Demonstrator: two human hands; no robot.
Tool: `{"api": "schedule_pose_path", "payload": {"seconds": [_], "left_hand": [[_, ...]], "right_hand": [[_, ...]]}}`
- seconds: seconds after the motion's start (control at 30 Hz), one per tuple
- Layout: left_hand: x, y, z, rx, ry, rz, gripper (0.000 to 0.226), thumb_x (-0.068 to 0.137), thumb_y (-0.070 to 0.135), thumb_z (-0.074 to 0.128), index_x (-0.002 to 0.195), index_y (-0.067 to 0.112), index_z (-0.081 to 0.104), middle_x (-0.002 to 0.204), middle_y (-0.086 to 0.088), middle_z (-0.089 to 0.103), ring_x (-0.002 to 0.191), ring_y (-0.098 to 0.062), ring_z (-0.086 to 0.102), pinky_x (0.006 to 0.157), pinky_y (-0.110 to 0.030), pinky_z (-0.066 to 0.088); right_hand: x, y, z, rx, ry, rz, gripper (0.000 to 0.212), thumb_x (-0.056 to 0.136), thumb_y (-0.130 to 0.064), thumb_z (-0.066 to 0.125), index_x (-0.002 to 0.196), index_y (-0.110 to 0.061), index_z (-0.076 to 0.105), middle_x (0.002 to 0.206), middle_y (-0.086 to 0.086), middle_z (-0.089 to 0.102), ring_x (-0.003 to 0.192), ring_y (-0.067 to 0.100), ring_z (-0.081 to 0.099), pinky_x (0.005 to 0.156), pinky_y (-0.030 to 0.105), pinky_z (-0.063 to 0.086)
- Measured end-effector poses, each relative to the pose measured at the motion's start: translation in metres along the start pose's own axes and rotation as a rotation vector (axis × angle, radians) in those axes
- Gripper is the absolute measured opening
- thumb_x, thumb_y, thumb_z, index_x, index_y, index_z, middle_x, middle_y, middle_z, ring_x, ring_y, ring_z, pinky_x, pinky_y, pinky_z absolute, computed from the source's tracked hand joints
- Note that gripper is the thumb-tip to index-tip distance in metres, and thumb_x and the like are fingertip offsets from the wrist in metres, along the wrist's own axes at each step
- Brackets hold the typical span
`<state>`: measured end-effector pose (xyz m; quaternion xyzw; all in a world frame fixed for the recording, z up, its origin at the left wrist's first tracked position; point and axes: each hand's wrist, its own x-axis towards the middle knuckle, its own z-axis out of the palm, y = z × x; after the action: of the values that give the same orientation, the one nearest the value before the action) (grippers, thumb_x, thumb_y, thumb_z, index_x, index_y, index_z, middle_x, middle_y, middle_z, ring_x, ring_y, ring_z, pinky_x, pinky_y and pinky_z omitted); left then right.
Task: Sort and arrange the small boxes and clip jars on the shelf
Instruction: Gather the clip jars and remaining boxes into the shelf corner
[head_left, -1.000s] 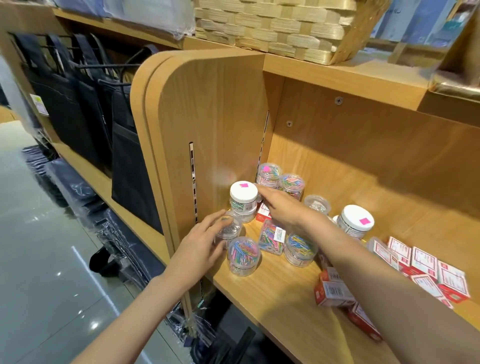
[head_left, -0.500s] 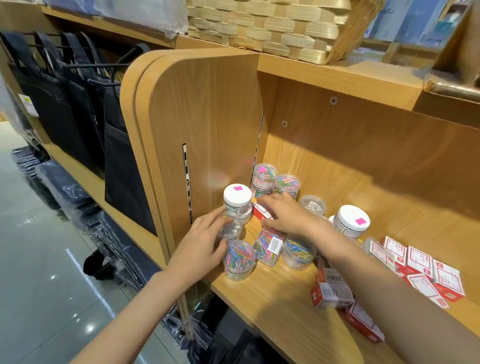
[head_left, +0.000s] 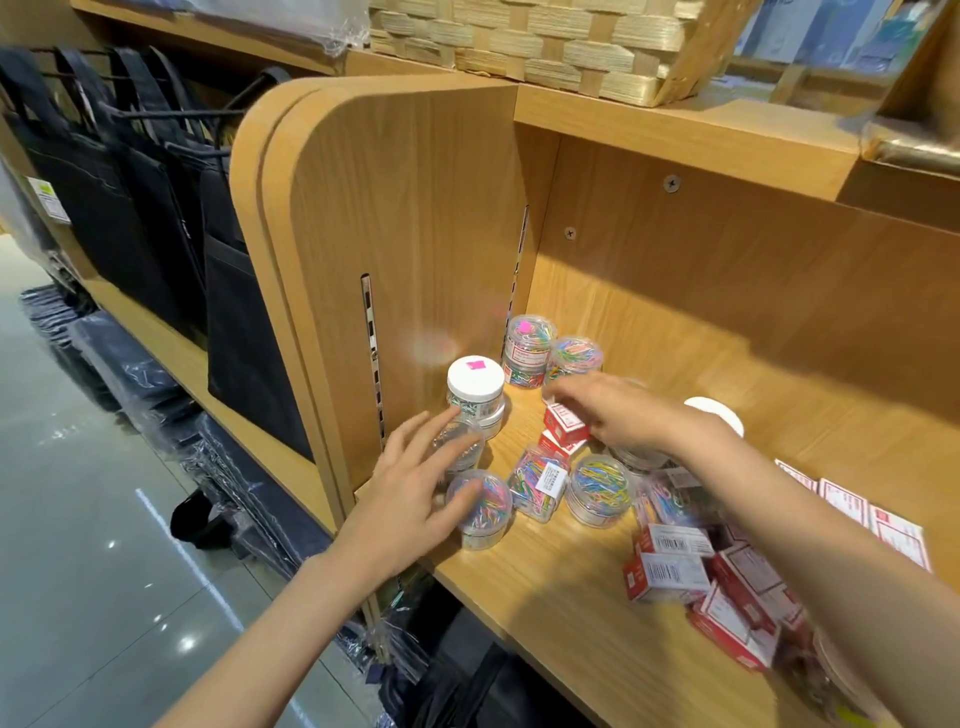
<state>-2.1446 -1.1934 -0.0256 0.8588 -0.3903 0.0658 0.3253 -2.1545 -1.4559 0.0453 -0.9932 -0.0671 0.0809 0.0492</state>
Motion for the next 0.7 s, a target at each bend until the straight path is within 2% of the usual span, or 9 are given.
{"api": "schedule_pose_path", "payload": {"seconds": [0.07, 0.13, 0.2, 0.33, 0.43, 0.57, 0.7], "left_hand": [[0.0, 0.003, 0.002, 0.073, -0.013, 0.067, 0.055, 0.085, 0.063, 0.032, 0.128, 0.033, 0.05, 0.146, 0.011, 0.031, 0.137, -0.012, 0.013, 0.107, -0.04, 0.015], [0.002, 0.005, 0.004, 0.117, -0.038, 0.101, 0.054, 0.086, 0.061, 0.033, 0.124, 0.031, 0.054, 0.143, 0.01, 0.037, 0.135, -0.01, 0.015, 0.106, -0.038, 0.015], [0.003, 0.004, 0.005, 0.128, -0.052, 0.092, 0.054, 0.086, 0.06, 0.031, 0.124, 0.031, 0.055, 0.142, 0.011, 0.039, 0.134, -0.009, 0.016, 0.106, -0.034, 0.012], [0.008, 0.008, 0.002, 0.106, -0.001, 0.09, 0.048, 0.088, 0.053, 0.033, 0.119, 0.027, 0.059, 0.135, 0.008, 0.045, 0.129, -0.008, 0.025, 0.104, -0.031, 0.015], [0.018, 0.021, 0.007, 0.031, -0.013, 0.144, 0.042, 0.088, 0.047, 0.039, 0.116, 0.023, 0.06, 0.132, 0.005, 0.048, 0.124, -0.013, 0.034, 0.101, -0.033, 0.025], [0.034, 0.048, 0.025, -0.023, -0.061, 0.218, 0.039, 0.089, 0.043, 0.04, 0.114, 0.021, 0.061, 0.13, 0.004, 0.05, 0.119, -0.017, 0.042, 0.099, -0.036, 0.034], [0.05, 0.075, 0.043, -0.041, -0.102, 0.299, 0.04, 0.088, 0.042, 0.04, 0.115, 0.019, 0.06, 0.128, 0.001, 0.052, 0.114, -0.019, 0.045, 0.094, -0.039, 0.037]], "right_hand": [[0.006, -0.001, 0.004, -0.112, -0.138, -0.014, 0.06, 0.08, -0.007, 0.062, 0.132, -0.025, 0.039, 0.129, -0.001, 0.049, 0.119, 0.02, 0.044, 0.093, 0.033, 0.039], [0.011, -0.004, 0.004, -0.163, -0.142, -0.016, 0.049, 0.078, -0.015, 0.066, 0.121, -0.023, 0.045, 0.117, 0.004, 0.052, 0.108, 0.025, 0.049, 0.083, 0.033, 0.04], [0.011, -0.004, 0.003, -0.153, -0.06, -0.004, 0.043, 0.075, -0.017, 0.069, 0.113, -0.016, 0.049, 0.11, 0.006, 0.055, 0.104, 0.026, 0.051, 0.076, 0.03, 0.036], [-0.01, -0.005, -0.006, 0.108, 0.184, 0.036, 0.059, 0.075, -0.018, 0.073, 0.127, -0.012, 0.045, 0.12, 0.008, 0.056, 0.11, 0.023, 0.05, 0.08, 0.025, 0.033], [-0.047, 0.0, -0.024, 0.187, 0.351, 0.085, 0.058, 0.073, -0.023, 0.076, 0.12, -0.006, 0.048, 0.107, 0.009, 0.06, 0.096, 0.021, 0.053, 0.07, 0.022, 0.028], [-0.107, 0.019, -0.043, 0.257, 0.431, 0.265, 0.061, 0.07, -0.025, 0.078, 0.122, -0.013, 0.048, 0.104, 0.003, 0.058, 0.095, 0.022, 0.054, 0.077, 0.028, 0.036], [-0.163, 0.045, -0.048, 0.249, 0.469, 0.449, 0.063, 0.07, -0.024, 0.078, 0.123, -0.017, 0.044, 0.099, 0.002, 0.056, 0.088, 0.02, 0.05, 0.071, 0.023, 0.029]]}}
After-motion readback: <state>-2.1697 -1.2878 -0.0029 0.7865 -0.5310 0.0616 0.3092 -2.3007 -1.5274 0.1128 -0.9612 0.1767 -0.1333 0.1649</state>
